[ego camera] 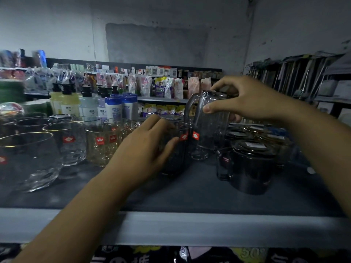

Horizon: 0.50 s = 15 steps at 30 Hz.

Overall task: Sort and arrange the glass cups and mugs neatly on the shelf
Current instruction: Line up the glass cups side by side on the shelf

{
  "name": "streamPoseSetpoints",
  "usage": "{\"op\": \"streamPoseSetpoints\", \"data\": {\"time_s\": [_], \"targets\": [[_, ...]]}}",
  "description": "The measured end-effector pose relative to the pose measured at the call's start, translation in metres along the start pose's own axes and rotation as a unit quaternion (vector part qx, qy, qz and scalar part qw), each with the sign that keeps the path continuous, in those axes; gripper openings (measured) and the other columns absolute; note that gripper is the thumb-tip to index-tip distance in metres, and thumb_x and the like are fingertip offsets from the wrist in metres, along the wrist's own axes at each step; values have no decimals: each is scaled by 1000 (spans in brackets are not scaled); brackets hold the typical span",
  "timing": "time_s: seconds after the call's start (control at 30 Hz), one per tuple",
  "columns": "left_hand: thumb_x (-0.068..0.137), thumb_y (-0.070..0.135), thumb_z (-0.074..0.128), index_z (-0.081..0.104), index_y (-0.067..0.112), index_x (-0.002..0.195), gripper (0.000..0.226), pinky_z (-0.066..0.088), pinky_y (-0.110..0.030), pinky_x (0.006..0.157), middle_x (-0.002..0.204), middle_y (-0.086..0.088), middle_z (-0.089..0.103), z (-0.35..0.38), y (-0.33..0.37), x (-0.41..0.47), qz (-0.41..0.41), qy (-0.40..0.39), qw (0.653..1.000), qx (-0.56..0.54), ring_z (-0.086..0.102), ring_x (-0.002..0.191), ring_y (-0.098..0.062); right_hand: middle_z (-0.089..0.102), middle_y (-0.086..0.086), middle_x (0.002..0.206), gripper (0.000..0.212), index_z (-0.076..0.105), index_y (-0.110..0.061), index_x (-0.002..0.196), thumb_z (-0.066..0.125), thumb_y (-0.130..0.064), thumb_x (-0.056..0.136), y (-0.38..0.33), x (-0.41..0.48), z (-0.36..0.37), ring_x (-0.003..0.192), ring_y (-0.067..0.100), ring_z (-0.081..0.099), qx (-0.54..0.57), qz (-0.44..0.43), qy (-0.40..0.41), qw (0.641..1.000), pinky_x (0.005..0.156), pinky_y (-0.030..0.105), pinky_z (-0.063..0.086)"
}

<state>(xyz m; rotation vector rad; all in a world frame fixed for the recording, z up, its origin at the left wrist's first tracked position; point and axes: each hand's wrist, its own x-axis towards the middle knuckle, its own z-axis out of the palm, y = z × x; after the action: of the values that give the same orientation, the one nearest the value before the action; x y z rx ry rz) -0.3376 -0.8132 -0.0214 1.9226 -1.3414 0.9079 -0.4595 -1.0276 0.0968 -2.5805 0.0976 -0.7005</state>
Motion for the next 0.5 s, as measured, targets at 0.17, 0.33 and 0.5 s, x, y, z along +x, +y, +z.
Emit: {"op": "streamPoseSetpoints", "data": {"time_s": [0.17,0.33,0.5], "targets": [[98,42,51,58,16,112,30,51,-38,67,103,3,51,0,1,0,-2,2,1000,-3,49,70,-13,66,-5,86,46,65,-29,113,81,-50,75,-6,8,-11,51,0,59,-40,26,-34,998,48,19,47],[98,45,48,57,17,113,33,51,-37,67,104,3,52,0,0,-1,-3,-2,1000,-8,51,70,-13,65,-2,98,62,63,-27,115,83,-60,67,-13,17,-6,65,19,72,-107,33,-66,991,59,34,58],[98,43,50,59,15,113,33,48,-36,70,103,1,53,0,0,0,5,3,1000,-3,56,78,-19,60,-5,100,69,62,-22,118,79,-66,68,-16,12,6,75,8,59,-174,25,-56,983,55,25,43]]}}
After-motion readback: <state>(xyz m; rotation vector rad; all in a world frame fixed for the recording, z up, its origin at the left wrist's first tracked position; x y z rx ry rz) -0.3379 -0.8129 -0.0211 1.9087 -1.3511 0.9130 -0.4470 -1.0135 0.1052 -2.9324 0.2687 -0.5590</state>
